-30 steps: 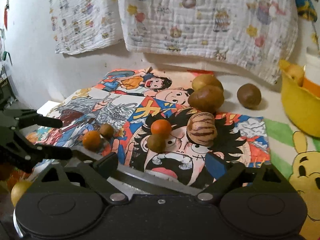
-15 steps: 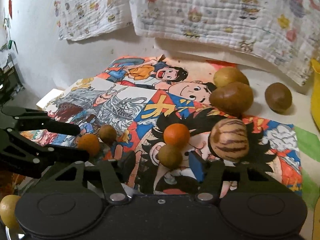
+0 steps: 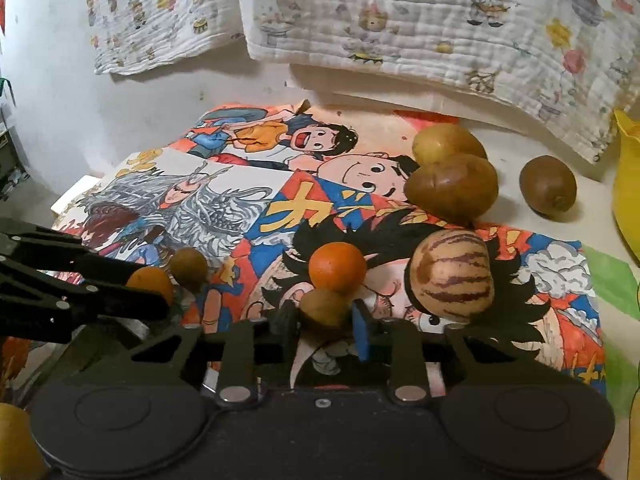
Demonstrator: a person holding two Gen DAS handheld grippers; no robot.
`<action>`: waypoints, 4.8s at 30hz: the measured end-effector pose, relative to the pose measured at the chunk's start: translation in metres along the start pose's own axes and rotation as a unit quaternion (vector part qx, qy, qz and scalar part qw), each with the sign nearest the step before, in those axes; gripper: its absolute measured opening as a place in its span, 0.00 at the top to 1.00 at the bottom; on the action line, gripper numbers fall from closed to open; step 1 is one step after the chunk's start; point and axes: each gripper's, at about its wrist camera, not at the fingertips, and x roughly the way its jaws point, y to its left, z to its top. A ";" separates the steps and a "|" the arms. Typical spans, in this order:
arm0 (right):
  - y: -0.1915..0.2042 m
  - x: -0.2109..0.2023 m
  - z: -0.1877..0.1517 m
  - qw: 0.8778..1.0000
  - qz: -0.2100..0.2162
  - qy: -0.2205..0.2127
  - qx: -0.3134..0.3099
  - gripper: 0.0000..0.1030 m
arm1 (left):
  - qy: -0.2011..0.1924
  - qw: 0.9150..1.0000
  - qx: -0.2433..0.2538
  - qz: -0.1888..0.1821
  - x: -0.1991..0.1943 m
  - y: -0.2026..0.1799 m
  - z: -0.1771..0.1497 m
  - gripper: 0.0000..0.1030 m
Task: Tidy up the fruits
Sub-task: 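Grasp an orange tangerine with the left tool while the right tool grasps a small brown fruit, then carry the tangerine to the tray with the left tool while the right tool drops the brown fruit there, then open both tools and move them back toward the fruits on the poster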
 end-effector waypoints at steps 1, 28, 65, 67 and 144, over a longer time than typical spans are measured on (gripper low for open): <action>-0.001 0.000 -0.001 1.000 0.001 -0.002 0.002 0.70 | -0.002 1.000 -0.003 0.001 0.000 0.000 -0.001 0.64; 0.035 -0.090 -0.059 0.998 0.052 -0.026 0.017 0.71 | 0.008 0.999 -0.013 -0.031 -0.059 -0.036 -0.037 0.65; 0.051 -0.117 -0.083 0.998 0.016 -0.041 0.035 0.51 | 0.046 0.998 0.006 0.040 -0.082 -0.059 -0.040 0.45; 0.054 -0.127 -0.086 0.998 0.017 -0.053 0.029 0.46 | 0.033 0.998 0.012 0.043 -0.091 -0.064 -0.041 0.37; 0.003 -0.092 -0.048 0.997 -0.051 -0.052 -0.008 0.01 | -0.006 0.995 -0.016 0.098 -0.058 -0.006 -0.015 0.01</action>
